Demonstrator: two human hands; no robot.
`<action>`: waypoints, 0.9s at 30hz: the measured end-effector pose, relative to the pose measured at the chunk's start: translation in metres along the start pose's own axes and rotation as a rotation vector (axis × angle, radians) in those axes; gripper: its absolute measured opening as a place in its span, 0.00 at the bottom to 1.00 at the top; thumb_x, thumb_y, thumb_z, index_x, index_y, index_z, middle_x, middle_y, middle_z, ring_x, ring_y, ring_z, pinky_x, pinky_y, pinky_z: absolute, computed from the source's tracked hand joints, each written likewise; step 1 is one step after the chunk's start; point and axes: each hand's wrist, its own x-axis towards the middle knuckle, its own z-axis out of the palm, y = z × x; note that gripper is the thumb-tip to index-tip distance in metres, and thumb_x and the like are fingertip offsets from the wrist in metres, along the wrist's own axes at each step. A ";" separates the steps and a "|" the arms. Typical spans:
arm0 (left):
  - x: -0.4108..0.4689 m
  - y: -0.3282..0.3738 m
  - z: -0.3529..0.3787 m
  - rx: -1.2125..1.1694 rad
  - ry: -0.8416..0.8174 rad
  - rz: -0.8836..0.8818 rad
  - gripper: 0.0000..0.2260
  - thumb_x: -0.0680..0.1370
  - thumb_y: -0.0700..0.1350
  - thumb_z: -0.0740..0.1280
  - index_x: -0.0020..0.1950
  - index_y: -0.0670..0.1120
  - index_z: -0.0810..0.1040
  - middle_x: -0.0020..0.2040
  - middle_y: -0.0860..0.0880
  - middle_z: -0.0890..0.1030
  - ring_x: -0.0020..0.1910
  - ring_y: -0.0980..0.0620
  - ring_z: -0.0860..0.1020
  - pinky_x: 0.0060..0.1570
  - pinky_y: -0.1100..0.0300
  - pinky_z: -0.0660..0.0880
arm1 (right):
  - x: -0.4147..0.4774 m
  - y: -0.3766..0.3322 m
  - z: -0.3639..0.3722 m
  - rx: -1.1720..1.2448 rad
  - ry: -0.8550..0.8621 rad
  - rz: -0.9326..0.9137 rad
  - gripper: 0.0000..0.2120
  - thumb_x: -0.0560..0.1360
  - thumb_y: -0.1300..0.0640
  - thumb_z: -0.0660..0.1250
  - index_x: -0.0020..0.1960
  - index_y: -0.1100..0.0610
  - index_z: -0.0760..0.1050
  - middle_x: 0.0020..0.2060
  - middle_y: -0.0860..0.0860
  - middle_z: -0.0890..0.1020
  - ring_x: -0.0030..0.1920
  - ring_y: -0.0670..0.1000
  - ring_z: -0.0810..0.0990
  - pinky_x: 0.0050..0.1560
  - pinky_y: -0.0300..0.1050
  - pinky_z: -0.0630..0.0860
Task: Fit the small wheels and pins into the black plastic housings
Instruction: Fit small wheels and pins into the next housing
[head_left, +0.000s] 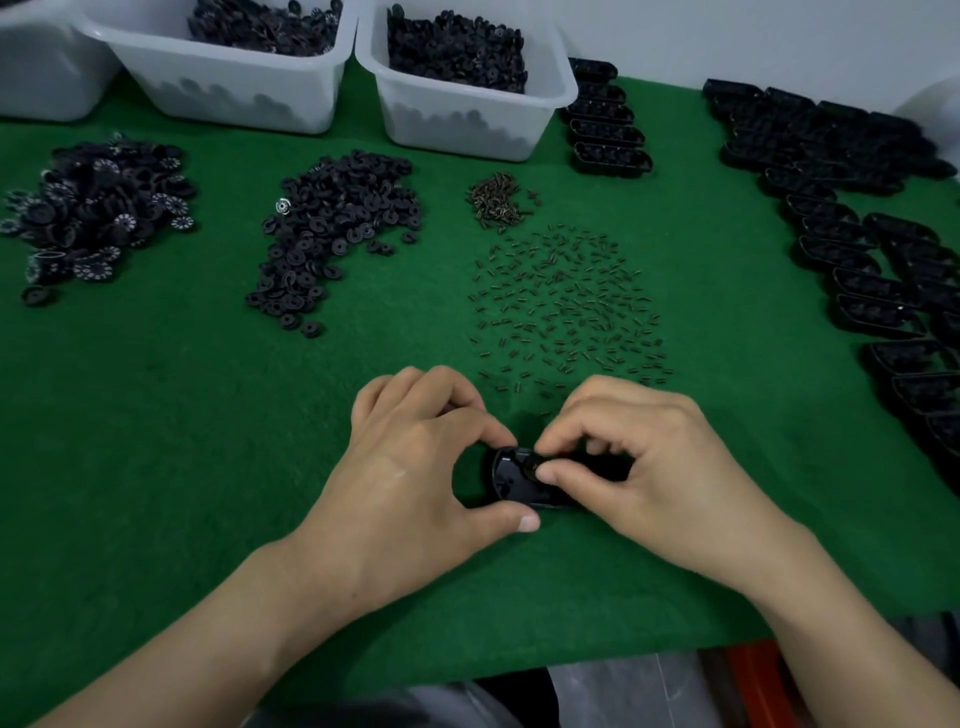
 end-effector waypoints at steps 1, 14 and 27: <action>0.000 0.000 0.000 -0.001 -0.002 -0.001 0.21 0.61 0.65 0.67 0.47 0.54 0.80 0.45 0.57 0.71 0.49 0.57 0.68 0.57 0.61 0.57 | 0.002 0.002 -0.004 0.004 0.018 0.012 0.04 0.68 0.58 0.73 0.42 0.52 0.80 0.35 0.43 0.77 0.35 0.43 0.75 0.38 0.35 0.71; -0.001 -0.002 -0.001 -0.010 -0.009 0.011 0.21 0.62 0.64 0.71 0.48 0.53 0.80 0.45 0.56 0.71 0.48 0.56 0.68 0.58 0.62 0.56 | 0.024 0.005 -0.010 -0.214 -0.053 0.018 0.03 0.70 0.60 0.70 0.39 0.53 0.78 0.35 0.43 0.75 0.36 0.41 0.73 0.39 0.36 0.70; 0.000 0.000 0.000 -0.008 -0.002 -0.002 0.20 0.62 0.64 0.67 0.47 0.54 0.80 0.45 0.56 0.71 0.48 0.56 0.69 0.58 0.62 0.57 | -0.012 0.011 0.004 0.222 0.076 0.083 0.05 0.67 0.62 0.73 0.39 0.53 0.81 0.37 0.46 0.76 0.38 0.46 0.75 0.39 0.31 0.68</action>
